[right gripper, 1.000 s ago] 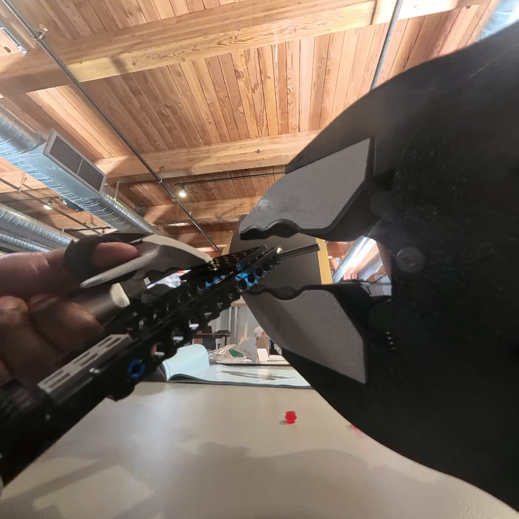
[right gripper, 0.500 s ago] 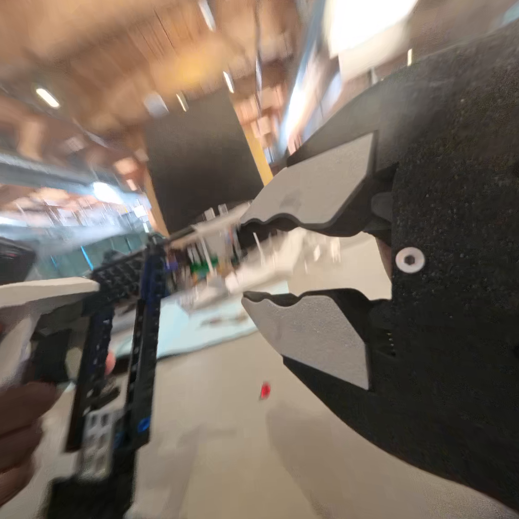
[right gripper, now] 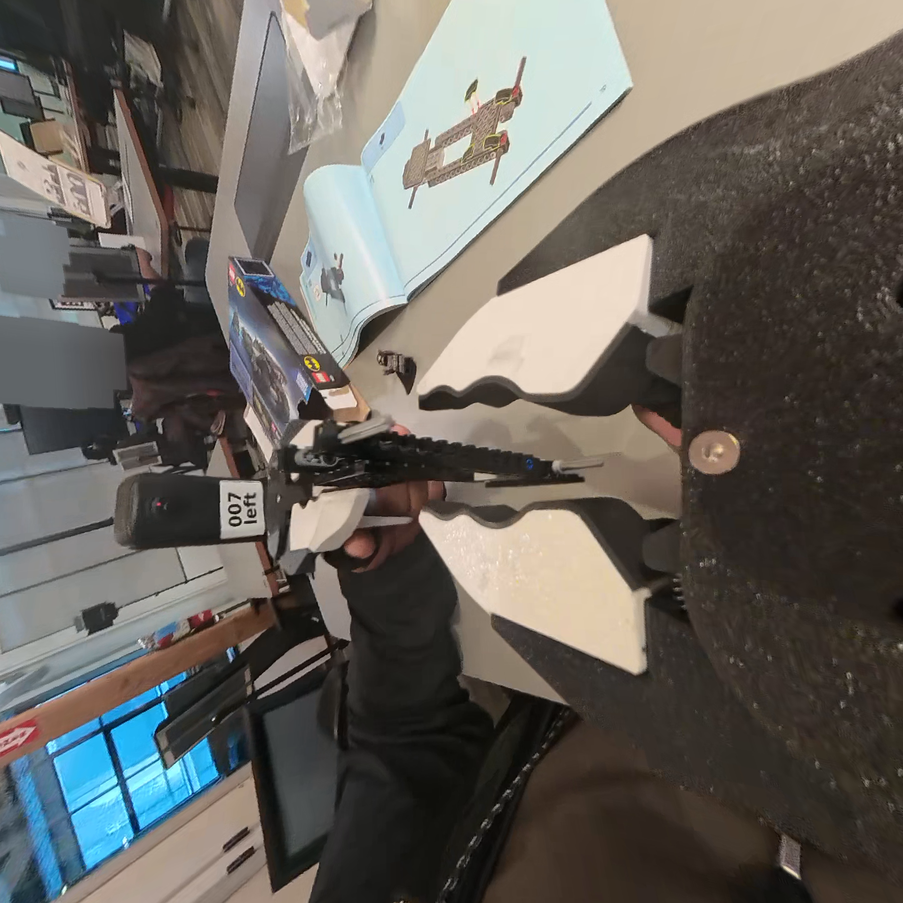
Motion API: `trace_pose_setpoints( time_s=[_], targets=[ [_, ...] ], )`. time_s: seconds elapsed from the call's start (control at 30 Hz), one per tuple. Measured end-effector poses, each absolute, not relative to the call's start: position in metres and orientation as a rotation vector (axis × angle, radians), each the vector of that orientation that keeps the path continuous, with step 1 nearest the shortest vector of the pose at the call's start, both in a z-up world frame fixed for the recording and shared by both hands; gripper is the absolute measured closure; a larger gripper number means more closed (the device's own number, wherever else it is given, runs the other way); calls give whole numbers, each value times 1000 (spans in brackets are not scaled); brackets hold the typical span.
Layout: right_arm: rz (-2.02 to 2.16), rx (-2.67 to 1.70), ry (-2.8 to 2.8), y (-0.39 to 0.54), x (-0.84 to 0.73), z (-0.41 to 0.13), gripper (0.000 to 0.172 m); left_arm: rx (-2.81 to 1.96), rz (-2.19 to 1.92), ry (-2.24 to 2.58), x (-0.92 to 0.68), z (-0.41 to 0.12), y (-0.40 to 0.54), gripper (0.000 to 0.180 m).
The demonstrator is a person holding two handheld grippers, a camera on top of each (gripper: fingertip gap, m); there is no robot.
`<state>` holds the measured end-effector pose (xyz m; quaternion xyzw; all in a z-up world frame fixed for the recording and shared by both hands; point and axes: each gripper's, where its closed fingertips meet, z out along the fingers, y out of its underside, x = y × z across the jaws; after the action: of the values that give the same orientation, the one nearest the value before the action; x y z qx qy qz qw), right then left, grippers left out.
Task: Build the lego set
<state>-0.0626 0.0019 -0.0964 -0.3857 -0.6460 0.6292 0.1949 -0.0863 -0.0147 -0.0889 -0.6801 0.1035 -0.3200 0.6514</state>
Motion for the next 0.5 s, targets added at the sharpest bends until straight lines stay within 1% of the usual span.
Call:
trace_pose_setpoints(
  time_s=[0.13, 0.23, 0.5],
  targets=[
    [1800, -1034, -1803, -4, -65, -90, 141, -1554, -653, 283, -80, -90, -16, 164],
    [1769, -1009, -1805, -4, -66, -92, 153, -1560, -606, 319, -76, -92, -15, 164],
    [1762, -935, -1800, -1, -63, -99, 154, -1586, -595, 332, -71, -99, -12, 164]
  ],
)
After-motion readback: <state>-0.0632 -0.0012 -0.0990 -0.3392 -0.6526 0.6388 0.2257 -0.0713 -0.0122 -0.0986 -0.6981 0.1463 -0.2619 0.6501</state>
